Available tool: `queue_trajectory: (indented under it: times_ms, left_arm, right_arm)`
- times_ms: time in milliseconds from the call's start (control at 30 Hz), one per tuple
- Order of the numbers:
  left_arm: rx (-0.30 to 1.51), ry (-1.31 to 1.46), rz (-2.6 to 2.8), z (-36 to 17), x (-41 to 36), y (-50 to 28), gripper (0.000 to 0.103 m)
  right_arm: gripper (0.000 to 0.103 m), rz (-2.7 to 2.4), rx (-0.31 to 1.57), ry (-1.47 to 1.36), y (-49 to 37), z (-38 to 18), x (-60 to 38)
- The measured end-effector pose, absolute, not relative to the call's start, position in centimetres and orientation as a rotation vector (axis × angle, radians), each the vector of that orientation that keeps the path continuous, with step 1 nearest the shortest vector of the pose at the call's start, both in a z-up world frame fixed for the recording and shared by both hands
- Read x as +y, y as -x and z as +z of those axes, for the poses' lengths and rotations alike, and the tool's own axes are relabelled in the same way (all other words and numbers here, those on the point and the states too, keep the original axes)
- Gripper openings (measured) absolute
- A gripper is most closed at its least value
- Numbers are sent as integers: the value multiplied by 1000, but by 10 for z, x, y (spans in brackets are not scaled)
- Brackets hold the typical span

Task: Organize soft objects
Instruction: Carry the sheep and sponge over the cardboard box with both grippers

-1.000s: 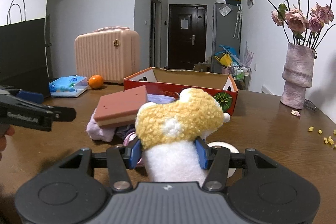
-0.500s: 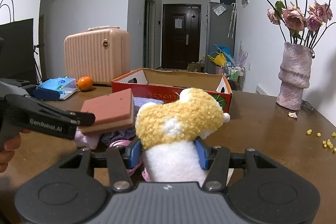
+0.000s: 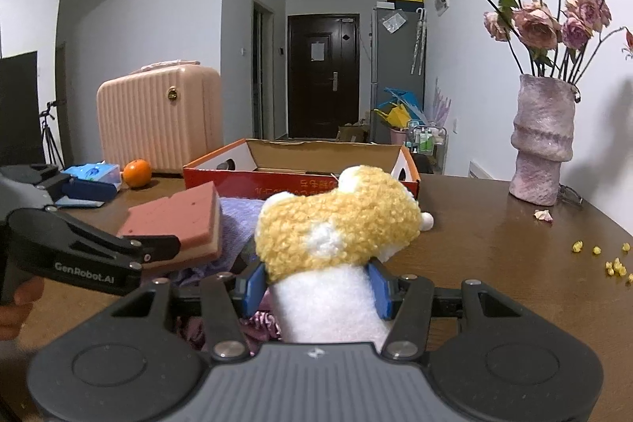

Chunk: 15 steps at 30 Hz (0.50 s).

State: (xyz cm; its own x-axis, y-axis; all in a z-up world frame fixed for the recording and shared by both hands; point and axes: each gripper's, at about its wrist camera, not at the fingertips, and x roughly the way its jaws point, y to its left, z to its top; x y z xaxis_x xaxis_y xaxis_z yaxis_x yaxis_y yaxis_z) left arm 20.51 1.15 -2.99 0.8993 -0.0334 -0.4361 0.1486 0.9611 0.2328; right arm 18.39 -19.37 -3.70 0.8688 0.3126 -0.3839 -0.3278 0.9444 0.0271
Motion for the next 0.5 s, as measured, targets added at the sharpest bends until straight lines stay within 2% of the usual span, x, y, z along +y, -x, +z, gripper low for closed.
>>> queue_trajectory:
  times_ms: [333,500]
  left_arm:
    - [450,-263,-163,-45,16,-221,103]
    - [460,-242,-160,-53,18,-224,94]
  right_arm:
    - [53,324,396,14,-185,-41,-199]
    - [53,321,392,9,-183,-42,-199]
